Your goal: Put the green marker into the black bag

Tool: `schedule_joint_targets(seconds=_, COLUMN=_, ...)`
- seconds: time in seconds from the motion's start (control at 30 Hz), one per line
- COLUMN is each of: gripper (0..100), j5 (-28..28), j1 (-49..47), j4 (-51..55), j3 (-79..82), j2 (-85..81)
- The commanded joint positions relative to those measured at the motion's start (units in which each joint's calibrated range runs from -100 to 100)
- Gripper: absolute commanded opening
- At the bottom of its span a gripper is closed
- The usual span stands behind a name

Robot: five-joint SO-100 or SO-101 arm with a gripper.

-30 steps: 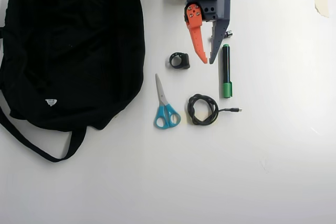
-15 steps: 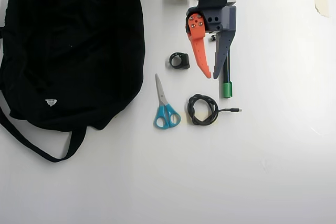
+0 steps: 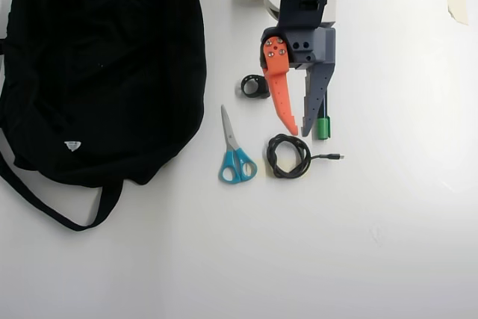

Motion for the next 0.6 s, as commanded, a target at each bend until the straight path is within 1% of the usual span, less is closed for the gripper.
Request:
schedule_joint_targets(seconds=0.0, gripper=2, j5=0.12, j1=0.41, j4=-1.19, j3=-6.65, j2=1.71)
schedule_joint_targets(seconds=0.4, gripper=2, j5=0.07, j1=0.48, j4=-1.19, j3=-12.49, j2=7.60)
schedule_joint_targets(seconds=0.57, gripper=2, j5=0.07, j1=0.48, j4=-1.19, j3=-12.04, j2=7.85)
